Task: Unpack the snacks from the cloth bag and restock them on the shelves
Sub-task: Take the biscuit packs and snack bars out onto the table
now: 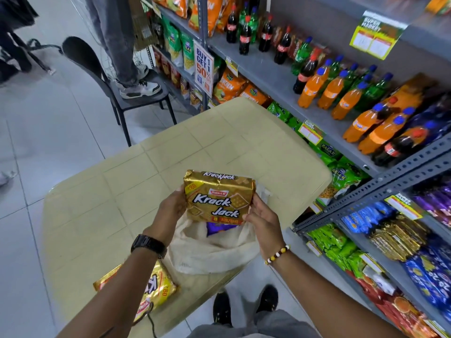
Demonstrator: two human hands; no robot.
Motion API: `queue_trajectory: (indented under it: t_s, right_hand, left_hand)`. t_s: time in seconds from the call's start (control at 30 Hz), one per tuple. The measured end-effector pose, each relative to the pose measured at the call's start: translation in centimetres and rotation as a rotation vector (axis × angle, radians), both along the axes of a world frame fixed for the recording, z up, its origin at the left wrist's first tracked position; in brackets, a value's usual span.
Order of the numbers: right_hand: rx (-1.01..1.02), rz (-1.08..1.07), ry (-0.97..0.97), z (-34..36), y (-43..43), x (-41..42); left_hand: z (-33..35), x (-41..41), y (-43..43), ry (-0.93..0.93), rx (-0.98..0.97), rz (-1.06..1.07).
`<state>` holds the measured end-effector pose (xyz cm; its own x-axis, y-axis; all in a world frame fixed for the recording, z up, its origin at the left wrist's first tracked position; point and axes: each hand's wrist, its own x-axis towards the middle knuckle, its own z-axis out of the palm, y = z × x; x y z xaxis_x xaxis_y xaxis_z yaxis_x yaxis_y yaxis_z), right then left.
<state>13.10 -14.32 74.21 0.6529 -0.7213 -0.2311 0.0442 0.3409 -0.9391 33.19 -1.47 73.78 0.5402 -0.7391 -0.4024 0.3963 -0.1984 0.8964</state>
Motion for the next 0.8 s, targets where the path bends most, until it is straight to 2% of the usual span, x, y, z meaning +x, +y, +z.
queue_trajectory:
  t_s: [0.2, 0.4, 0.6, 0.8]
  right_hand:
    - [-0.198, -0.067, 0.115, 4.4, -9.1, 0.6]
    - [-0.173, -0.106, 0.285, 4.1, -20.3, -0.2]
    - [0.046, -0.11, 0.422, -2.2, -31.9, -1.0]
    - [0.252, -0.148, 0.545, -9.7, -37.1, -1.7]
  left_hand:
    - [4.0, 0.5, -8.9, -0.033, 0.01, -0.007]
    - [3.4, -0.6, -19.4, -0.006, 0.081, -0.102]
    - [-1.5, -1.4, -32.3, 0.001, 0.244, -0.147]
    - [-8.1, -1.8, -40.6, -0.03, 0.48, -0.199]
